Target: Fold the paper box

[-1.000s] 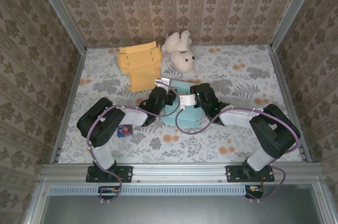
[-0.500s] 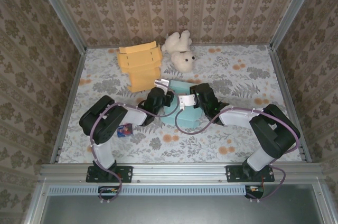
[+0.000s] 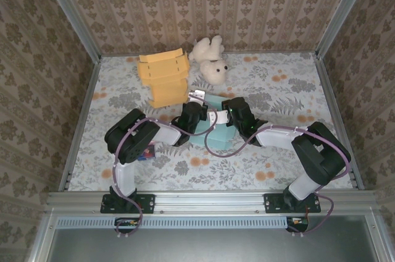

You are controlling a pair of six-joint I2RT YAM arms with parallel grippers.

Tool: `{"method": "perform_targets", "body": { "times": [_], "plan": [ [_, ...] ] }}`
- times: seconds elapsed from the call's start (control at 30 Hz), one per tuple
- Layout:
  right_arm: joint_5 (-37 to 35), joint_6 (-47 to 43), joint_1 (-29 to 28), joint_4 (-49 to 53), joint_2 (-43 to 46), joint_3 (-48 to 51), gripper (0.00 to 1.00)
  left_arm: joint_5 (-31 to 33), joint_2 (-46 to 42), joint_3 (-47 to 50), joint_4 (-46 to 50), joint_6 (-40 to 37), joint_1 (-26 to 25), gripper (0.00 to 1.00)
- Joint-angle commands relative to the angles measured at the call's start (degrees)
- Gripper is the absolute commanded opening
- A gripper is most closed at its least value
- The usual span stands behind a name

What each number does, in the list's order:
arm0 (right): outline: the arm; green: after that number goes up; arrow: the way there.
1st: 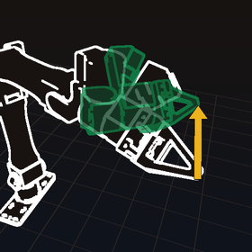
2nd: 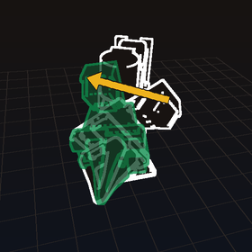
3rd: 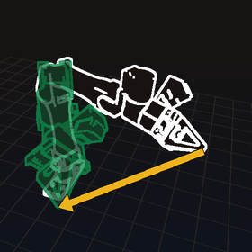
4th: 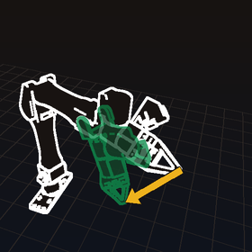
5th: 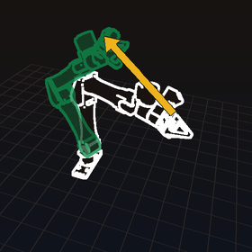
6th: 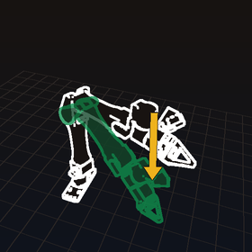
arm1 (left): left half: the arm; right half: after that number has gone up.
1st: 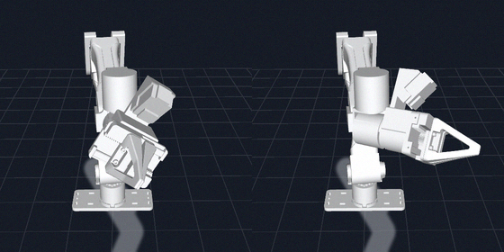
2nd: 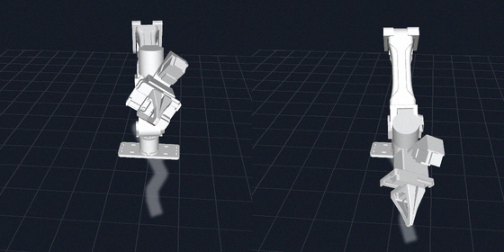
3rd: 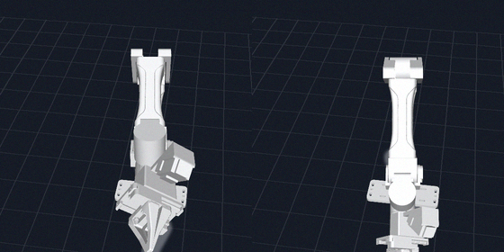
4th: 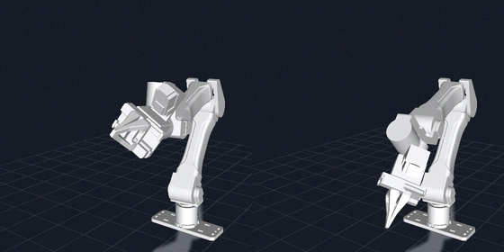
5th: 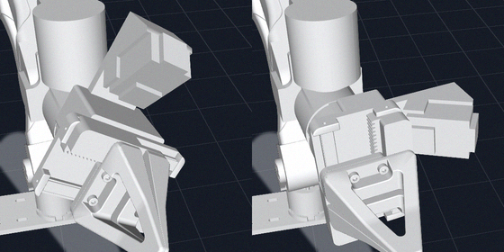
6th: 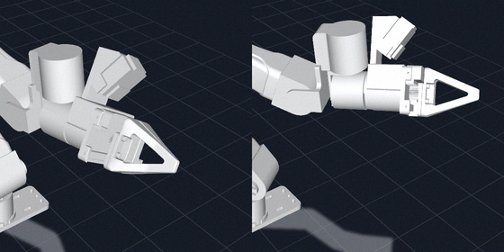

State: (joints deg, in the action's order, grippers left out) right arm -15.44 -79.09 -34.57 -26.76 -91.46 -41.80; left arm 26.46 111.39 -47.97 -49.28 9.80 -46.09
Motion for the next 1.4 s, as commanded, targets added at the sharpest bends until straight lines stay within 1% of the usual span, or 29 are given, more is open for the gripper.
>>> {"method": "perform_targets", "body": {
  "times": [0.0,0.13,0.17,0.23,0.33,0.47,0.57,0.63,0.7,0.77,0.83,0.87,0.93,1.03,1.1,1.17,1.3,1.37],
  "plan": [
    [1.1,2.4,-0.6,4.8,-1.2,-0.6,0.00,3.3,1.1,0.4,-1.5,0.0,0.0,0.00],
    [1.7,5.5,-0.4,3.2,-0.1,-0.9,0.07,2.5,0.7,1.7,-2.8,0.0,-0.2,0.00],
    [2.4,6.7,-0.3,3.4,0.7,-1.0,0.11,1.8,0.4,2.2,-3.3,0.0,-0.2,0.00],
    [4.3,9.3,0.1,4.2,2.6,-1.2,0.22,0.5,0.0,3.4,-4.5,-0.3,-0.2,0.00],
    [7.3,12.4,0.7,6.5,5.6,-1.5,0.37,1.1,-1.1,5.4,-5.7,-0.1,-0.1,0.00],
    [10.2,14.6,0.8,10.3,9.3,-2.4,0.44,2.7,-2.9,7.7,-6.0,-0.2,-0.1,0.00],
    [13.5,20.0,1.0,11.9,13.3,-3.3,0.45,4.1,-4.3,9.4,-5.9,0.1,-0.1,0.00],
    [14.2,27.3,1.3,10.5,15.5,-3.8,0.47,5.6,-5.2,10.7,-5.9,0.8,-0.1,0.00],
    [13.3,37.7,1.4,9.5,17.2,-5.1,0.50,6.6,-6.0,12.1,-6.0,1.9,-0.1,0.00],
    [11.9,49.9,1.4,9.2,18.4,-6.4,0.53,6.9,-6.8,13.3,-6.2,3.0,0.0,0.00],
    [8.4,65.3,1.2,10.4,19.1,-7.8,0.54,7.3,-7.7,14.4,-5.9,4.6,0.0,0.00],
    [6.3,70.7,1.0,12.0,19.1,-8.5,0.54,7.5,-8.2,14.8,-5.6,5.2,0.0,0.00],
    [2.0,85.3,0.7,20.3,18.6,-11.4,0.53,7.9,-9.5,15.8,-4.8,6.7,0.0,0.00],
    [-0.6,102.1,0.6,30.8,17.2,-12.9,0.53,7.9,-11.0,16.8,-3.9,8.4,-0.1,0.00],
    [0.3,107.7,0.7,31.5,16.7,-11.5,0.54,7.7,-11.4,17.0,-3.6,9.2,0.0,0.00],
    [2.5,111.3,0.6,30.3,16.2,-10.1,0.54,7.6,-11.4,17.2,-3.5,10.0,-0.1,0.00],
    [7.1,115.7,0.6,25.8,14.5,-7.7,0.54,8.4,-11.1,17.3,-3.3,11.7,-0.5,0.00],
    [8.5,117.0,0.2,25.4,13.0,-8.2,0.53,9.6,-10.7,17.0,-2.9,12.0,-0.7,0.00]
  ]
}}
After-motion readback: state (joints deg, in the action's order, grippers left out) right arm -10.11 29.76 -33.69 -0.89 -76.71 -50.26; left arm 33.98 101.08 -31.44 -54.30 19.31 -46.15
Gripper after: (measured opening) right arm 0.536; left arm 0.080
